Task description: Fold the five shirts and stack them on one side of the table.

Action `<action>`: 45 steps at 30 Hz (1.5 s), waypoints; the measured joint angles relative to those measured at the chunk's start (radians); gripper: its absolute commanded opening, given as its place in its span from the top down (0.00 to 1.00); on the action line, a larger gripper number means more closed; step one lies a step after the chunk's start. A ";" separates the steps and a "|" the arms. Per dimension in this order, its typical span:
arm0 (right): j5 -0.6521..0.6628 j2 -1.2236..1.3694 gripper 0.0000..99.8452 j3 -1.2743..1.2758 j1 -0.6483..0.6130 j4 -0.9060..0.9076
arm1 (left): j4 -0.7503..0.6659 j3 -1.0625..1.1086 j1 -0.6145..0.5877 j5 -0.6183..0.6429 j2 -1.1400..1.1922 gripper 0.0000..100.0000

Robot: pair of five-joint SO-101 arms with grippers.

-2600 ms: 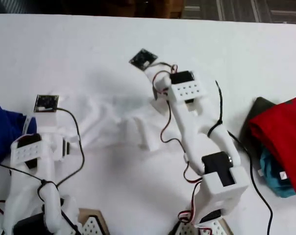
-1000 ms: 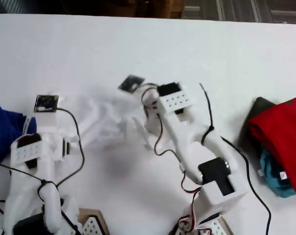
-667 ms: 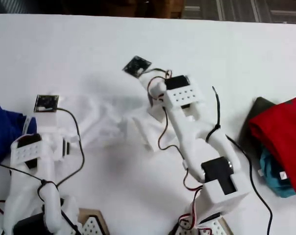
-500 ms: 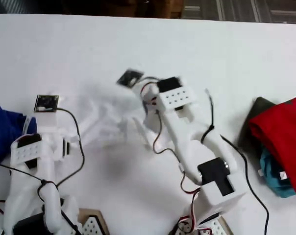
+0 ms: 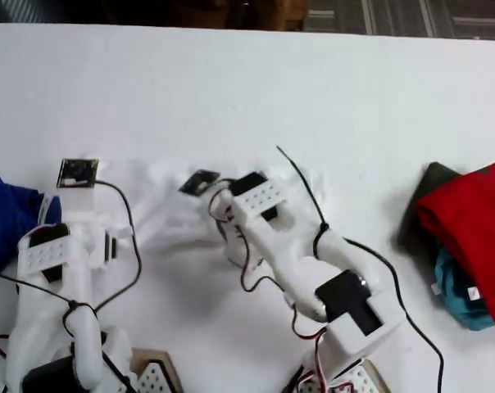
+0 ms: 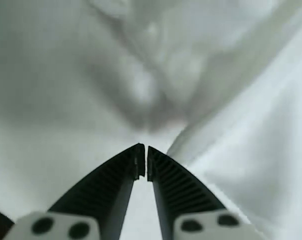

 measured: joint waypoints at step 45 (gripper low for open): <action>0.000 0.178 0.98 -0.773 0.183 0.201 | 0.009 -0.002 0.000 0.000 -0.008 0.84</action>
